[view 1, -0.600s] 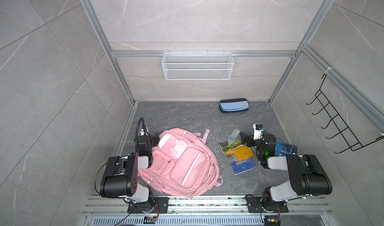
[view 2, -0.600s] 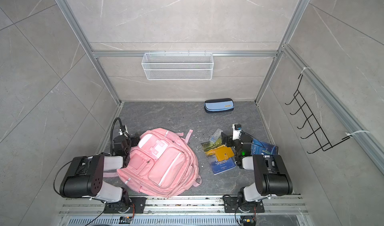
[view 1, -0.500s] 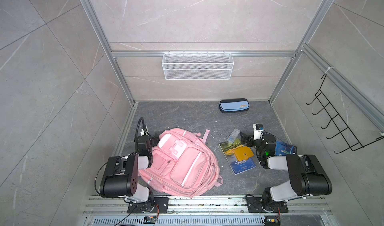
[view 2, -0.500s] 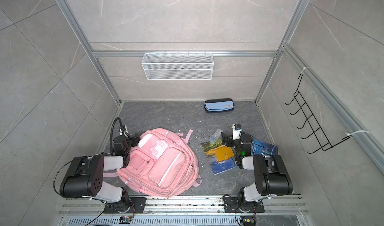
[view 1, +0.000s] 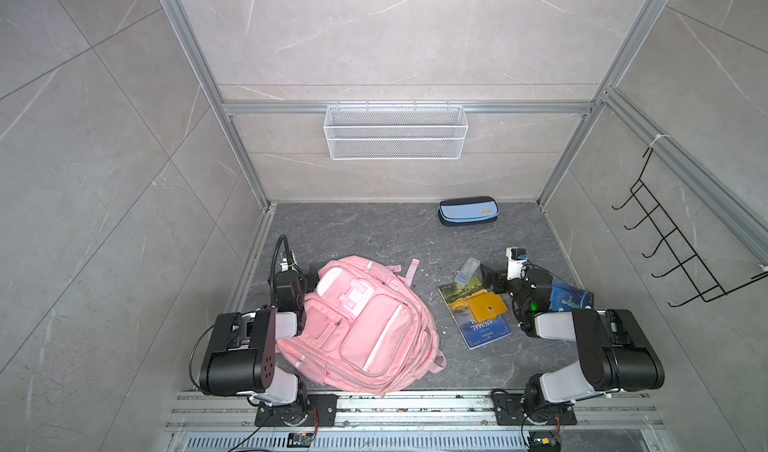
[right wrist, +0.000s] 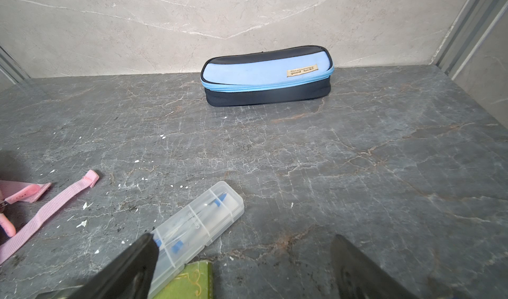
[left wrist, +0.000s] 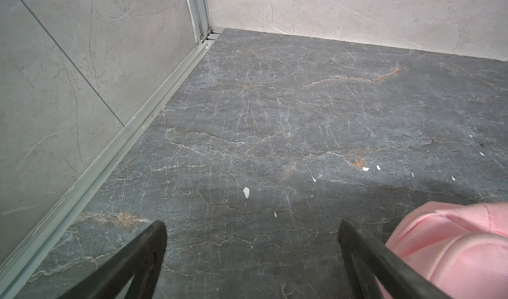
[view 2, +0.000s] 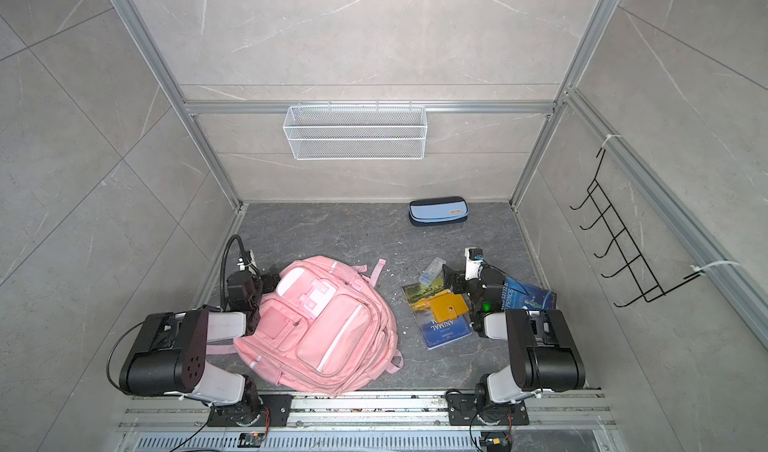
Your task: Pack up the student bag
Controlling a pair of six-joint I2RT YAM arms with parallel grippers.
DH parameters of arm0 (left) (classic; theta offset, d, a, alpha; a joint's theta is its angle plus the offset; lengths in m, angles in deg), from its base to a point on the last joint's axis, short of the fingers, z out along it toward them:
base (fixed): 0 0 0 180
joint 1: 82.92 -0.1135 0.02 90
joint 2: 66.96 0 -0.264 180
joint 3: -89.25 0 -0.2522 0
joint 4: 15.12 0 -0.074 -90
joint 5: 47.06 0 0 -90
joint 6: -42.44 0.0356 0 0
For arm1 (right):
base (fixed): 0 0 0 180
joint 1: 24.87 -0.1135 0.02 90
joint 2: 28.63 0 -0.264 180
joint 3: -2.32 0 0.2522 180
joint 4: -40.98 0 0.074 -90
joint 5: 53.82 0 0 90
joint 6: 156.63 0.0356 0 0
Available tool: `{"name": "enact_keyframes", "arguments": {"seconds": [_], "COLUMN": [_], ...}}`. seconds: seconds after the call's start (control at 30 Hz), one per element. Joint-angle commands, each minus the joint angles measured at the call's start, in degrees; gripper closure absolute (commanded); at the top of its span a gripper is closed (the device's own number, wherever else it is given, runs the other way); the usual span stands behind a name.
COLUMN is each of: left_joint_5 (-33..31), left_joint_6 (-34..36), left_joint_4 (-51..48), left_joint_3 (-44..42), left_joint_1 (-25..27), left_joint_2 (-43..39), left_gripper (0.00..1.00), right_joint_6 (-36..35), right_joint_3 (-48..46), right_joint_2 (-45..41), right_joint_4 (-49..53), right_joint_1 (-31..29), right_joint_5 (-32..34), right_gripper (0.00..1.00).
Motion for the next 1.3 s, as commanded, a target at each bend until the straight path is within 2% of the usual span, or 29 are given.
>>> {"name": "enact_keyframes", "arguments": {"seconds": [0.0, 1.17, 1.27], "left_joint_5": [1.1, 1.2, 0.5], "left_joint_6": [1.2, 1.2, 0.8], "left_joint_4": [0.6, 0.6, -1.7], "left_joint_3": [-0.2, -0.2, 0.6], "left_joint_1": [0.2, 0.2, 0.3], "left_joint_2": [-0.2, -0.3, -1.4], "left_gripper": [0.0, 0.0, 0.0], "right_joint_6": [-1.1, -1.1, 0.7], "right_joint_3": [-0.6, -0.7, 0.6], "right_joint_2": [0.2, 0.1, -2.2], "right_joint_4": [-1.4, -1.4, 2.0], "right_joint_1": [-0.2, -0.3, -0.3], "right_joint_5": [-0.4, -0.3, 3.0], "right_gripper": [0.0, 0.0, 0.0]}}
